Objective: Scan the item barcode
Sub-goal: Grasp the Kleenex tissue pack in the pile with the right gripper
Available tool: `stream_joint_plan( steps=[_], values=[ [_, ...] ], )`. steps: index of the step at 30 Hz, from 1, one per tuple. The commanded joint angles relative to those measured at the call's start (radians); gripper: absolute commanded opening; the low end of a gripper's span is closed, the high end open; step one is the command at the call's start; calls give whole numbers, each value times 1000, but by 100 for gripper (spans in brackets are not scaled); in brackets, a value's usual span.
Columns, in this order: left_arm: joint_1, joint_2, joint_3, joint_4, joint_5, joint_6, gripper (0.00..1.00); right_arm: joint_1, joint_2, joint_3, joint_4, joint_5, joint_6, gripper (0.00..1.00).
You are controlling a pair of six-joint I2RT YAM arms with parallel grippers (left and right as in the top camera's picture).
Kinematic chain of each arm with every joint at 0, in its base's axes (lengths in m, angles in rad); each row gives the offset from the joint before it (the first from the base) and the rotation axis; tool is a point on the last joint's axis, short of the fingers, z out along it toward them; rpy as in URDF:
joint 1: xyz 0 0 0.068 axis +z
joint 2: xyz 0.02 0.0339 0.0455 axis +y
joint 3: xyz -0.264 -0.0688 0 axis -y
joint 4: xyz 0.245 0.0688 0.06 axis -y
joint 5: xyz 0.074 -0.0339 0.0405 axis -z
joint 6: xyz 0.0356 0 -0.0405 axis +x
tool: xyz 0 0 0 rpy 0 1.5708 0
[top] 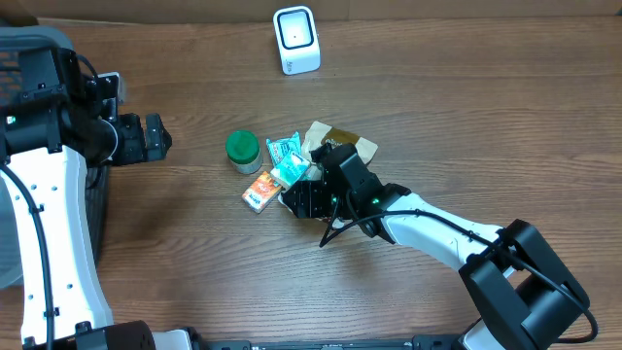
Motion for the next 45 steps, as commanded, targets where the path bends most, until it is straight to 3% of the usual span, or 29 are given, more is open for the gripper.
stream_joint_plan(
  steps=[1, 10, 14, 22, 32, 45],
  values=[
    [5, 0, -2, 0, 10, 16, 100, -31, 7, 11, -77, 28, -43, 70],
    [5, 0, -2, 0, 10, 16, 100, -136, -74, 192, -558, 92, -308, 76],
    [5, 0, -2, 0, 10, 16, 100, -166, -75, 287, -667, 171, -346, 76],
    [5, 0, -2, 0, 10, 16, 100, -149, -61, 328, -473, 109, -329, 75],
    [5, 0, -2, 0, 10, 16, 99, -100, 77, 328, -303, 132, 29, 79],
    [5, 0, -2, 0, 10, 16, 100, -54, 104, 326, -273, 294, 10, 79]
  ],
)
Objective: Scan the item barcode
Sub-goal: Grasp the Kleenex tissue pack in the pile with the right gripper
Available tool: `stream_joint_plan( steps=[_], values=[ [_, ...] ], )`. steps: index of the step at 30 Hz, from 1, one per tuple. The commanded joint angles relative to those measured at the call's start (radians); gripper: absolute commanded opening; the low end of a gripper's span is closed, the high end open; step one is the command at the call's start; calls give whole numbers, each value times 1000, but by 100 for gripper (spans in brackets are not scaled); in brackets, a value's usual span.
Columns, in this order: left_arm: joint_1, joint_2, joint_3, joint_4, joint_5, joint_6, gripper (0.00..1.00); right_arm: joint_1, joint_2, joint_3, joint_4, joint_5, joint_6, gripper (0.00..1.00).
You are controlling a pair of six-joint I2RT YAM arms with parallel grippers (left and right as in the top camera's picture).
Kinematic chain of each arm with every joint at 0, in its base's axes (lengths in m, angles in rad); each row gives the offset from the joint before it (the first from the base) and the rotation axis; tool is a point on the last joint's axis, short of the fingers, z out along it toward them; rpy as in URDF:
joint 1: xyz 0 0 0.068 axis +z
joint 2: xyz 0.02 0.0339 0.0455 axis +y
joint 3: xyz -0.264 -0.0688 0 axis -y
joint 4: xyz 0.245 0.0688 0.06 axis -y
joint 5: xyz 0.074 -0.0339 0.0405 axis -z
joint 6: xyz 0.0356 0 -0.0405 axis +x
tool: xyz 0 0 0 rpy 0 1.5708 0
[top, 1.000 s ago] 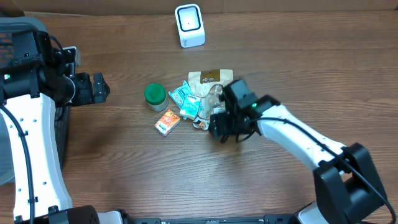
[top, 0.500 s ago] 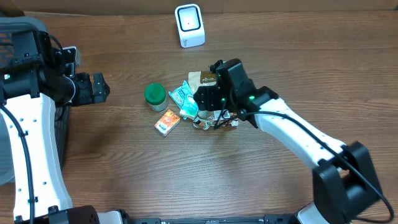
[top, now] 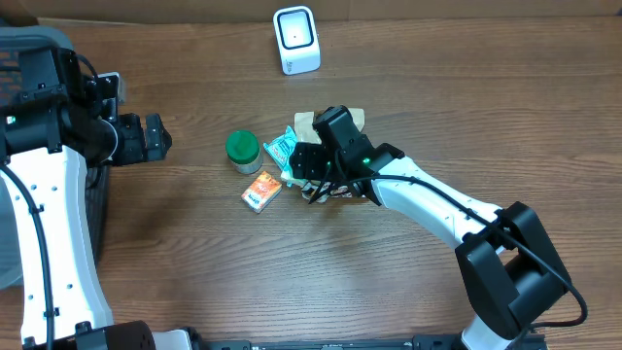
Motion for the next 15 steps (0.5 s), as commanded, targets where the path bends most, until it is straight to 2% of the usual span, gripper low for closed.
stream_joint_plan(
  steps=[1, 3, 7, 12, 15],
  values=[
    [5, 0, -2, 0, 10, 16, 100, -3, 11, 17, 26, 82, -33, 79],
    [5, 0, -2, 0, 10, 16, 100, -2, 26, 15, 40, 81, -47, 78],
    [5, 0, -2, 0, 10, 16, 100, 2, 51, 13, 43, 18, -32, 63],
    [5, 0, -2, 0, 10, 16, 100, 21, 59, 13, 62, -5, -13, 63],
    [5, 0, -2, 0, 10, 16, 100, 25, 59, 13, 56, -5, 34, 55]
  ],
)
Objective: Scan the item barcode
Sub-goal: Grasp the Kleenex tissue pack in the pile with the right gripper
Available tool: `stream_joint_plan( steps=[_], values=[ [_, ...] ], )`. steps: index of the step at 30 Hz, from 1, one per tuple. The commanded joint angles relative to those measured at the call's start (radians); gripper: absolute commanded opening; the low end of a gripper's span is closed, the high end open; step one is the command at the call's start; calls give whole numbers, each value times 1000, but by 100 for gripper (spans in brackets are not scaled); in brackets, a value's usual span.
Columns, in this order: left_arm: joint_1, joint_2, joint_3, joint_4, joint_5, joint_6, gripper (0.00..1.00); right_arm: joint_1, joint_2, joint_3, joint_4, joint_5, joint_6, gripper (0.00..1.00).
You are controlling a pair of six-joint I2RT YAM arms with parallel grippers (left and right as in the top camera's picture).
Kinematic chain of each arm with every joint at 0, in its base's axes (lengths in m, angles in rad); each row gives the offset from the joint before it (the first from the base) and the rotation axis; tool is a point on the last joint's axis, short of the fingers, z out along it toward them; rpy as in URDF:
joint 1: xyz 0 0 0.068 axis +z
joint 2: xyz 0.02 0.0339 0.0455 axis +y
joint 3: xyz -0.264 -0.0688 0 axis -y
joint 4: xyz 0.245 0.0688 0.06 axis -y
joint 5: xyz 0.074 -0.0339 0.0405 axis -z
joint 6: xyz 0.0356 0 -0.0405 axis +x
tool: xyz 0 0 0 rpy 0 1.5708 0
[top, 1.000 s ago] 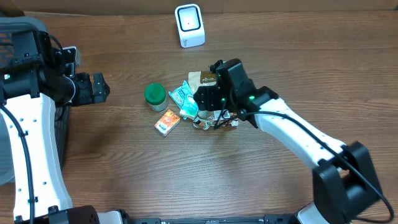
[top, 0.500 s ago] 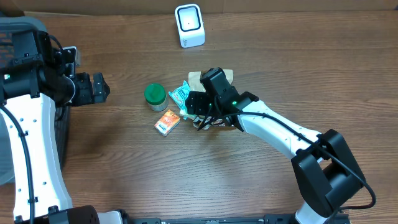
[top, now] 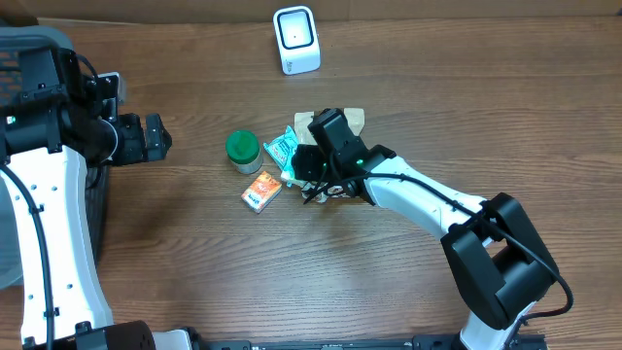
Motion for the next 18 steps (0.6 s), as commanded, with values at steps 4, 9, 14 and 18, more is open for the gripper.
stream_joint_plan(
  steps=[4, 9, 14, 18],
  values=[
    [5, 0, -2, 0, 10, 15, 100, 10, 3, 13, -16, -13, 130, 38],
    [5, 0, -2, 0, 10, 15, 100, 10, 4, 13, -26, -2, 187, 31],
    [5, 0, -2, 0, 10, 15, 100, 10, 4, 13, -29, 17, 187, 28],
    [5, 0, -2, 0, 10, 15, 100, 10, 4, 13, -47, 30, 186, 28]
  ],
)
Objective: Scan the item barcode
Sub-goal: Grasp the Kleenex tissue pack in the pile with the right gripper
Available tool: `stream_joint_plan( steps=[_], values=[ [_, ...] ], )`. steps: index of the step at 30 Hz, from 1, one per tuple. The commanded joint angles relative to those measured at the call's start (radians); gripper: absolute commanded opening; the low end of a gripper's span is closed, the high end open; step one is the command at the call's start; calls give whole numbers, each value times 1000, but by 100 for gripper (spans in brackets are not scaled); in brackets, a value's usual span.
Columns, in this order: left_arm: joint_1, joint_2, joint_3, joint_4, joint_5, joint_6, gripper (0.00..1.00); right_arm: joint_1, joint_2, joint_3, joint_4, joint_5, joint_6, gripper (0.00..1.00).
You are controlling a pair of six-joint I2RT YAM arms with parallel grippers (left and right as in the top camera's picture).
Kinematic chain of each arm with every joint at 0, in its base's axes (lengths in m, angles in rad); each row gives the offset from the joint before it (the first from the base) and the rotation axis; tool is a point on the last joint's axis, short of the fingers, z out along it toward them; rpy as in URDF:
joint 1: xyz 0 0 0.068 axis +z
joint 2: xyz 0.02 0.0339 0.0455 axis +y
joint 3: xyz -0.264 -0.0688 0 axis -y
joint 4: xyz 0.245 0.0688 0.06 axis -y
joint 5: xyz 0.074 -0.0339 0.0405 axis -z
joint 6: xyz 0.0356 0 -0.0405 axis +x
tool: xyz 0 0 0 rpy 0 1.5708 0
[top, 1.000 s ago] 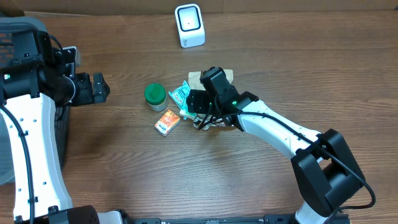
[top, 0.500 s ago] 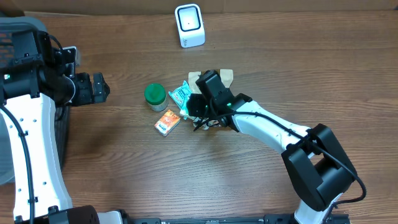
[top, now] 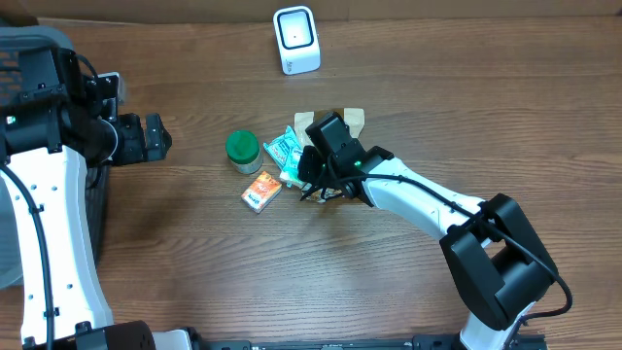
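The white barcode scanner [top: 296, 39] stands at the table's far edge. In the middle lies a cluster of items: a green-lidded jar [top: 242, 149], a small orange box [top: 261, 191], a teal packet [top: 283, 149] and a tan packet [top: 351, 118]. My right gripper [top: 310, 178] is down on the right side of this cluster, beside the teal packet. Its body covers whatever lies under it, and its fingers are hidden from above. My left gripper [top: 158, 136] hovers far left, well away from the items, with nothing between its fingers.
A black mesh basket [top: 21, 58] sits at the left edge behind the left arm. The right arm's white link [top: 428, 199] stretches diagonally from the front right across the table to the cluster.
My right gripper has shifted only slightly, a touch nearer the teal packet. The items and the left arm look unchanged.
At first my right gripper was at the near side of the cluster, below the teal packet, with a brown packet showing behind it. Then it stood further back on the pile, covering that packet. It has stayed there with small shifts. The left arm never moved.
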Motion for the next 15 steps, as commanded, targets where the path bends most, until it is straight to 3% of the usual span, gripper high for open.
stream_joint_plan(
  steps=[1, 4, 15],
  values=[
    [5, 0, -2, 0, 10, 15, 100, 3, 4, 13, -16, 32, 12, 29],
    [5, 0, -2, 0, 10, 15, 100, 3, 4, 13, -60, 47, 13, 37],
    [4, 0, -2, 0, 10, 15, 99, 3, 4, 13, -64, -61, 51, 39]
  ],
)
